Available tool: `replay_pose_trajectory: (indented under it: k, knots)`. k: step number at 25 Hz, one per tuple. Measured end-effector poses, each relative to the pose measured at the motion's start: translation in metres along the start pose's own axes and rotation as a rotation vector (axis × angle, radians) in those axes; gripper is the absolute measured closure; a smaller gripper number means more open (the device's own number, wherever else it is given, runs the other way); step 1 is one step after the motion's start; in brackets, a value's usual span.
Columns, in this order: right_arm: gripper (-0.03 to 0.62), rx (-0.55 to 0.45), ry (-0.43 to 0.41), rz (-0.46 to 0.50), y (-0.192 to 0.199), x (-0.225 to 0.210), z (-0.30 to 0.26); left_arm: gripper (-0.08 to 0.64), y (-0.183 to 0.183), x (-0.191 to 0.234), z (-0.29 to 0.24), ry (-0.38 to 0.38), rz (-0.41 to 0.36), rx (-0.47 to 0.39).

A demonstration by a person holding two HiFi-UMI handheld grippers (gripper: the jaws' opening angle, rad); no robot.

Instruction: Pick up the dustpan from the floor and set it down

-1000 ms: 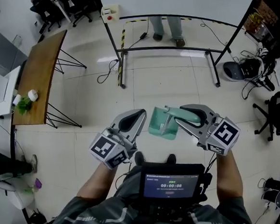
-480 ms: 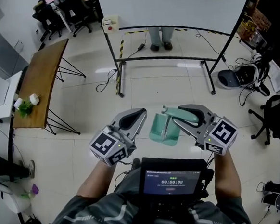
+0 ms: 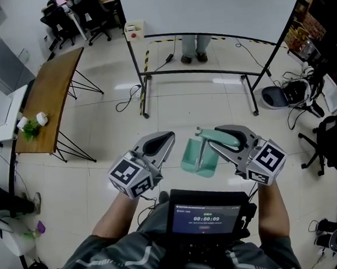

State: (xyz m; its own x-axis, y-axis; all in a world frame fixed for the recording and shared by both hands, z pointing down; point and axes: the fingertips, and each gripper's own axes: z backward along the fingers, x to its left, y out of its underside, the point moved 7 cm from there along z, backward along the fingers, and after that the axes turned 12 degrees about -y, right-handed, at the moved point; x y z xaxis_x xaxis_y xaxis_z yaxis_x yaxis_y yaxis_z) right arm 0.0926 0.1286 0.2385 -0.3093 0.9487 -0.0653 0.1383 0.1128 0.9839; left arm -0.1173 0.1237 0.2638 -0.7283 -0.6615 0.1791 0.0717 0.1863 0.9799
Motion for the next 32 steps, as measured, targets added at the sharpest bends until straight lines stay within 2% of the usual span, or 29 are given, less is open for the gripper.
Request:
replay_pose_trajectory:
  k: [5, 10, 18, 24, 29, 32]
  knots:
    - [0.431, 0.002, 0.001, -0.001, -0.001, 0.003, -0.003, 0.537, 0.001, 0.001, 0.006, 0.004, 0.037, -0.011]
    - [0.431, 0.003, -0.002, -0.002, 0.004, 0.008, -0.004, 0.535, 0.006, -0.001, 0.010, 0.005, 0.019, -0.017]
    - [0.431, 0.005, -0.006, 0.002, -0.003, 0.001, -0.023, 0.535, 0.001, 0.022, 0.017, -0.016, 0.013, -0.027]
    - [0.431, -0.010, -0.009, 0.011, -0.009, -0.013, -0.056, 0.535, -0.005, 0.064, 0.027, -0.018, 0.016, -0.026]
    - [0.431, -0.007, 0.014, 0.018, -0.011, -0.032, -0.094, 0.535, -0.004, 0.113, 0.032, 0.008, 0.022, -0.023]
    - [0.431, -0.009, -0.001, 0.027, -0.011, -0.053, -0.112, 0.535, -0.006, 0.135, 0.022, 0.031, 0.016, -0.017]
